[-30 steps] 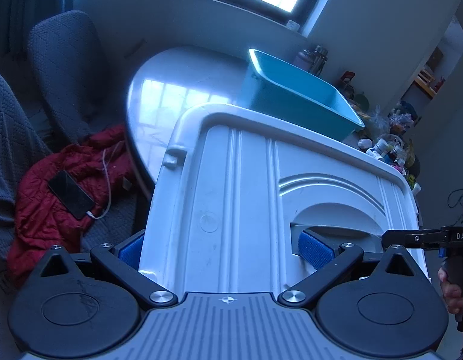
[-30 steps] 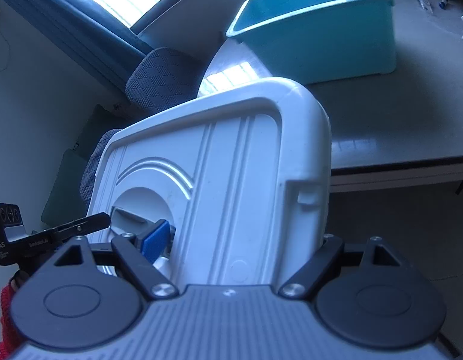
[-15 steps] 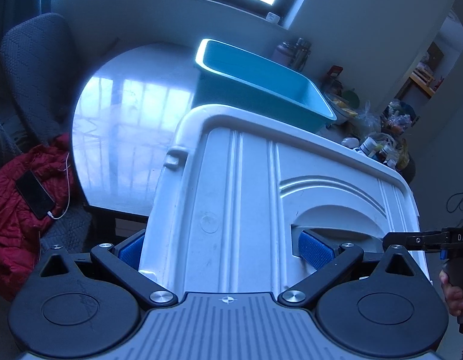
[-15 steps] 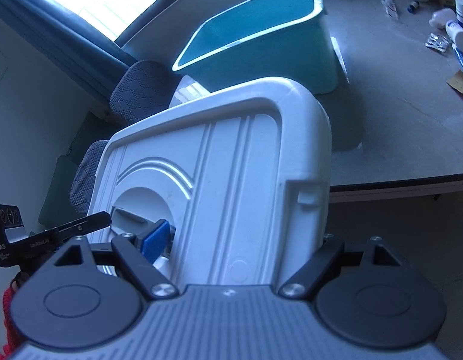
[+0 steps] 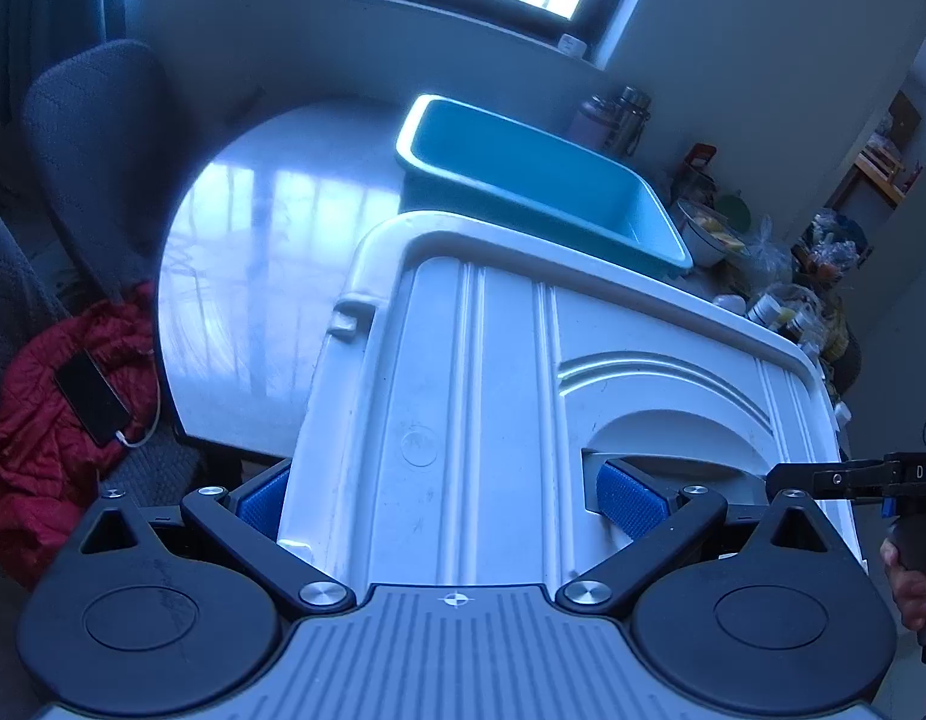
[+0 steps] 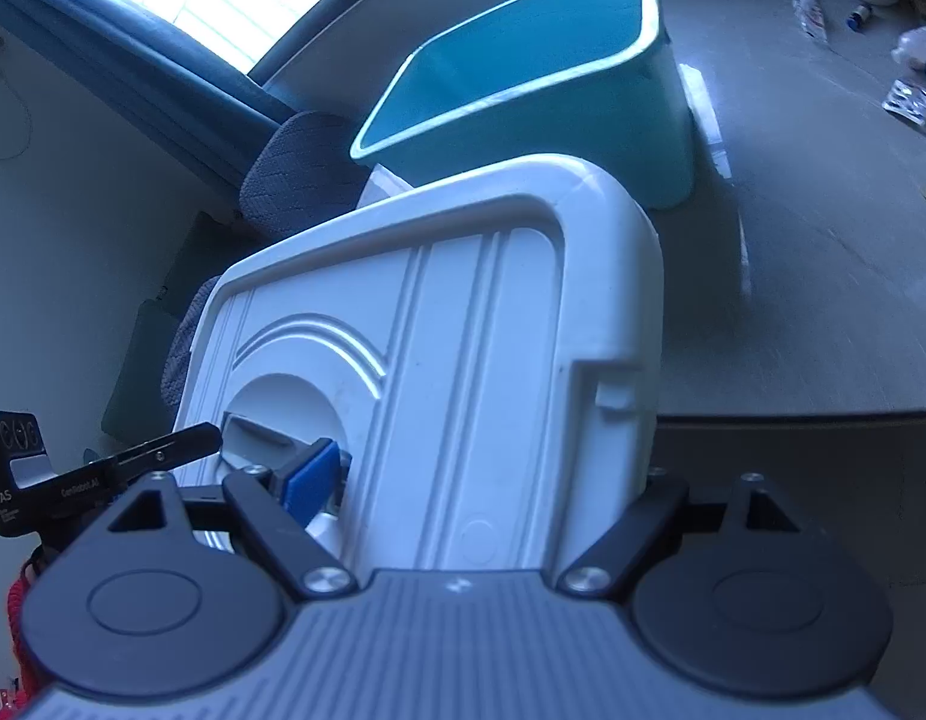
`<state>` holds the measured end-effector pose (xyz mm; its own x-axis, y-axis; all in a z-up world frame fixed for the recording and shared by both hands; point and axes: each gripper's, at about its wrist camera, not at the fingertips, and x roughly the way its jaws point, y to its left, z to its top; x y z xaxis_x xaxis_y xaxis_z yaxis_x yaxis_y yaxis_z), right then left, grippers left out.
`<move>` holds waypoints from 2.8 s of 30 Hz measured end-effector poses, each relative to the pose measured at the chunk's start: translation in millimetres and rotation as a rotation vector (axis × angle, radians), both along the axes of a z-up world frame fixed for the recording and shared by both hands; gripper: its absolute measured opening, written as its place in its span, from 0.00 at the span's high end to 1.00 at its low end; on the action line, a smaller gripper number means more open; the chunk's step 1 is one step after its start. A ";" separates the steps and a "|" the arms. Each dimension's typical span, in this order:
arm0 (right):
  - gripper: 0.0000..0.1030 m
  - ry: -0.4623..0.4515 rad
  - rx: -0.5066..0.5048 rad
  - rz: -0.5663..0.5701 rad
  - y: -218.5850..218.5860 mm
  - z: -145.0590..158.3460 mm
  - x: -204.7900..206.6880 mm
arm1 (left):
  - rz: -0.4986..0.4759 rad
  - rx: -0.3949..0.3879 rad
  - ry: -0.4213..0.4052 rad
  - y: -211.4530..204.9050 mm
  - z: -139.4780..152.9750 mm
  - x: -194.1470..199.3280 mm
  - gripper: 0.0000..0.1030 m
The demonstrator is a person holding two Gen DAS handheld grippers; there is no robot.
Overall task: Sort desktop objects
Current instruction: 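Carry the white lid with both tools toward the teal tub, then lower the white lid flat onto the teal tub's rim with both tools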
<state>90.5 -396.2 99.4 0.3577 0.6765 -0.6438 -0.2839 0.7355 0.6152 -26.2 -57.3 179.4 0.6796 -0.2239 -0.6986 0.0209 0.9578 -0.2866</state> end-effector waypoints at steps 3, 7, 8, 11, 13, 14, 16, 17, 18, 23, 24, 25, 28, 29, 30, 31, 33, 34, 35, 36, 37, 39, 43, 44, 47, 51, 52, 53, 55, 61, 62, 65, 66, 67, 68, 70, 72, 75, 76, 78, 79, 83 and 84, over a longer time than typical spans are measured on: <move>0.18 0.001 -0.001 0.003 6.7 4.3 14.5 | 0.008 -0.001 0.001 6.6 4.8 14.1 0.01; 0.18 -0.011 -0.005 -0.001 14.6 11.9 33.9 | 0.007 -0.011 0.000 15.2 12.2 37.9 0.01; 0.18 -0.011 -0.004 -0.003 15.5 13.7 39.3 | 0.002 -0.012 -0.003 16.8 14.3 44.5 0.01; 0.18 -0.015 -0.010 -0.006 19.8 20.0 58.7 | -0.004 -0.020 -0.010 22.2 18.0 66.3 0.01; 0.18 -0.024 -0.016 -0.010 24.2 24.3 69.7 | -0.003 -0.022 -0.015 25.4 20.3 80.2 0.01; 0.18 -0.028 -0.016 -0.014 26.0 25.8 74.7 | -0.004 -0.027 -0.020 27.9 21.5 87.5 0.01; 0.18 -0.025 -0.017 -0.022 30.0 27.4 84.1 | -0.008 -0.031 -0.020 31.2 23.4 101.6 0.01; 0.18 -0.024 -0.017 -0.026 31.4 28.0 88.0 | -0.014 -0.027 -0.018 31.9 24.5 107.9 0.01; 0.18 -0.022 -0.015 -0.030 32.5 27.6 92.5 | -0.020 -0.024 -0.018 32.9 25.7 114.3 0.01; 0.18 -0.008 -0.001 -0.049 39.8 24.5 114.0 | -0.031 -0.014 -0.016 38.3 31.2 146.1 0.01; 0.18 -0.009 -0.001 -0.052 39.4 25.2 118.3 | -0.033 -0.013 -0.016 39.3 32.3 152.1 0.01; 0.18 -0.012 0.000 -0.055 38.5 26.2 122.7 | -0.039 -0.012 -0.017 39.8 33.2 158.0 0.01; 0.18 -0.017 -0.004 -0.064 38.6 28.5 138.8 | -0.049 -0.012 -0.016 39.2 35.6 179.4 0.01; 0.18 -0.018 -0.004 -0.066 37.6 29.1 145.2 | -0.051 -0.013 -0.017 38.9 36.1 186.5 0.01; 0.18 -0.018 -0.005 -0.067 36.8 29.3 151.8 | -0.052 -0.013 -0.017 37.9 36.5 193.5 0.01; 0.18 -0.017 -0.005 -0.067 36.6 29.1 159.2 | -0.053 -0.012 -0.017 36.9 36.9 200.7 0.01; 0.18 -0.013 -0.006 -0.067 35.9 28.7 174.7 | -0.053 -0.011 -0.018 34.9 37.5 215.8 0.01; 0.18 -0.012 -0.007 -0.066 35.1 29.1 182.6 | -0.049 -0.013 -0.017 33.6 37.5 224.0 0.01; 0.18 -0.013 -0.009 -0.064 34.3 29.7 190.3 | -0.044 -0.015 -0.016 31.8 37.8 232.2 0.01; 0.18 -0.014 -0.009 -0.061 26.1 29.5 192.6 | -0.043 -0.015 -0.017 30.2 38.3 239.9 0.01; 0.18 -0.015 -0.010 -0.059 23.5 30.3 200.1 | -0.042 -0.016 -0.019 28.3 39.2 247.9 0.01; 0.18 -0.017 -0.012 -0.055 24.1 32.6 218.0 | -0.039 -0.015 -0.023 25.6 40.3 263.9 0.01; 0.18 -0.028 -0.019 -0.045 20.0 34.9 249.0 | -0.027 -0.019 -0.027 20.8 39.5 295.2 0.01; 0.18 -0.029 -0.020 -0.042 19.2 34.6 256.4 | -0.024 -0.019 -0.027 19.3 39.0 302.6 0.01; 0.18 -0.020 -0.021 -0.036 18.7 31.6 276.2 | -0.012 -0.023 -0.018 16.7 36.0 323.1 0.01; 0.18 0.002 -0.019 -0.028 16.8 25.1 302.8 | 0.005 -0.022 -0.005 13.9 30.1 348.9 0.01; 0.18 0.010 -0.022 -0.028 16.8 23.4 309.6 | 0.006 -0.022 0.003 12.8 27.6 356.1 0.01; 0.18 0.018 -0.027 -0.031 17.3 22.1 315.3 | 0.008 -0.024 0.012 12.5 25.4 362.5 0.01; 0.18 0.028 -0.034 -0.031 18.8 21.0 324.9 | 0.006 -0.030 0.029 13.1 21.6 374.9 0.01; 0.18 0.055 -0.034 -0.051 23.1 15.3 350.0 | -0.007 -0.039 0.057 19.5 12.4 415.9 0.01; 0.18 0.060 -0.035 -0.054 24.1 14.2 353.7 | -0.011 -0.044 0.065 20.8 10.1 421.5 0.01; 0.17 0.084 -0.043 -0.064 23.9 9.0 363.2 | -0.031 -0.055 0.086 22.0 0.3 433.9 0.01; 0.17 0.094 -0.053 -0.068 24.6 7.7 364.0 | -0.037 -0.059 0.095 22.4 -4.0 436.9 0.01; 0.17 0.104 -0.066 -0.071 25.3 7.0 364.2 | -0.038 -0.071 0.108 23.9 -8.6 438.8 0.01; 0.17 0.115 -0.082 -0.068 26.3 7.5 364.8 | -0.038 -0.087 0.121 25.5 -13.3 440.7 0.01; 0.16 0.137 -0.113 -0.058 28.3 9.2 366.2 | -0.037 -0.119 0.137 28.4 -24.0 443.0 0.01; 0.15 0.160 -0.139 -0.061 29.8 12.6 367.4 | -0.043 -0.116 0.141 27.7 -31.5 443.5 0.00; 0.14 0.177 -0.161 -0.062 33.0 19.8 366.9 | -0.056 -0.104 0.128 27.0 -32.4 441.6 0.00; 0.14 0.169 -0.174 -0.057 34.9 23.7 366.6 | -0.059 -0.103 0.127 27.3 -32.2 441.7 0.00; 0.14 0.151 -0.186 -0.052 36.5 30.9 365.8 | -0.063 -0.100 0.124 27.9 -31.1 442.5 0.00; 0.14 0.150 -0.182 -0.056 36.1 33.1 366.8 | -0.064 -0.099 0.123 28.1 -30.4 443.1 0.00; 0.10 0.174 -0.187 -0.060 36.5 32.0 367.8 | -0.072 -0.080 0.120 25.6 -28.3 443.0 0.00; 0.07 0.178 -0.192 -0.055 36.8 31.4 367.3 | -0.075 -0.079 0.121 25.1 -28.2 443.2 0.00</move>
